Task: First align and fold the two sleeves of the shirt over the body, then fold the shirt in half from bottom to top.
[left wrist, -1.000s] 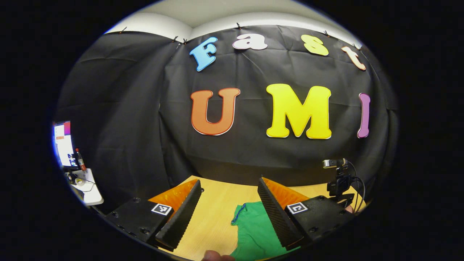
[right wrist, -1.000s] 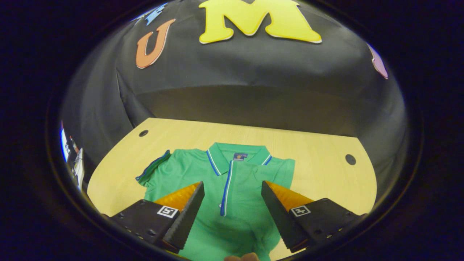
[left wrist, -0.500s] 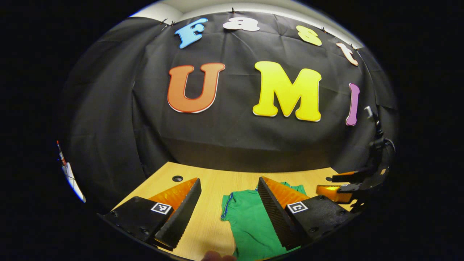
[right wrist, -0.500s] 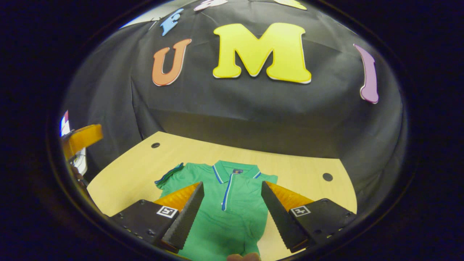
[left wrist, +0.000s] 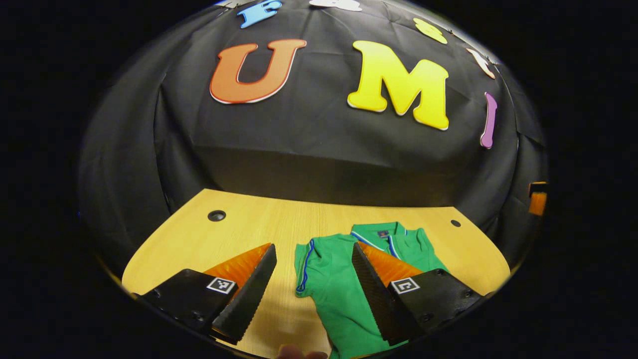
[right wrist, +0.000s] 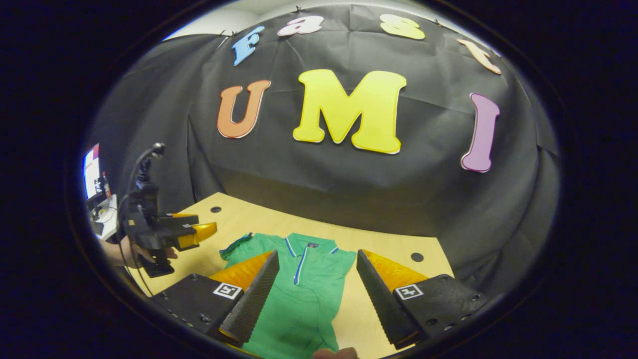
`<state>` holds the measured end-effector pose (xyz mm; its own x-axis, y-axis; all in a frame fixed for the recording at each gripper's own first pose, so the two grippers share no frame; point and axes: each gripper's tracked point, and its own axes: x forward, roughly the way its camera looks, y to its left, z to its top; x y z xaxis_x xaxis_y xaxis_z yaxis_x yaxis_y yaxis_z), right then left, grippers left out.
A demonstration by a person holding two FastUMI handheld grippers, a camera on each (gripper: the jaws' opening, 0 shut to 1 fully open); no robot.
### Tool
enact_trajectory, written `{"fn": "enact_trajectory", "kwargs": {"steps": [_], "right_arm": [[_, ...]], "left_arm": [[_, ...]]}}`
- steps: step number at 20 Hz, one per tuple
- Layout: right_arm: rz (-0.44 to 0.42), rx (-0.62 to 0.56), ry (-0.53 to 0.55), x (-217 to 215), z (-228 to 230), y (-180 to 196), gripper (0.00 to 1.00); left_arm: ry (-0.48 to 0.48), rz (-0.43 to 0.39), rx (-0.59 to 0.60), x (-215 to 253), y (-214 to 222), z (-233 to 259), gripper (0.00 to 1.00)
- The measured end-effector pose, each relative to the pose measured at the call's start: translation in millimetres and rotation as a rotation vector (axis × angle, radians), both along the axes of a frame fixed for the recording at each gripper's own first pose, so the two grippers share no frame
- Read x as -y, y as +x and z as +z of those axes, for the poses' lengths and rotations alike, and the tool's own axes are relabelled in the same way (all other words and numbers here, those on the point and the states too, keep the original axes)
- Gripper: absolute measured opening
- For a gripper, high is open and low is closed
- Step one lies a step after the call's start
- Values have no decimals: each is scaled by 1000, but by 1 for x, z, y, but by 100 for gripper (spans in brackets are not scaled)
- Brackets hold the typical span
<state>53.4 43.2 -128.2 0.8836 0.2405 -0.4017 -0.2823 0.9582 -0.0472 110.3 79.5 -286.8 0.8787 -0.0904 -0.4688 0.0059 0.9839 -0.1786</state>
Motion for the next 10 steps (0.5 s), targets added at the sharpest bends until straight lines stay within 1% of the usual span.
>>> {"fn": "enact_trajectory", "kwargs": {"steps": [1,6,10], "right_arm": [[-5,1,-6,4,2,-5,95],[-60,-6,-33,30,5,-17,95],[-91,-28,-48,43,-2,-22,95]], "left_arm": [[-6,3,-26,-1,3,-14,97],[-4,9,-134,-6,18,-80,97],[12,-28,-209,-3,23,-119,96]]}}
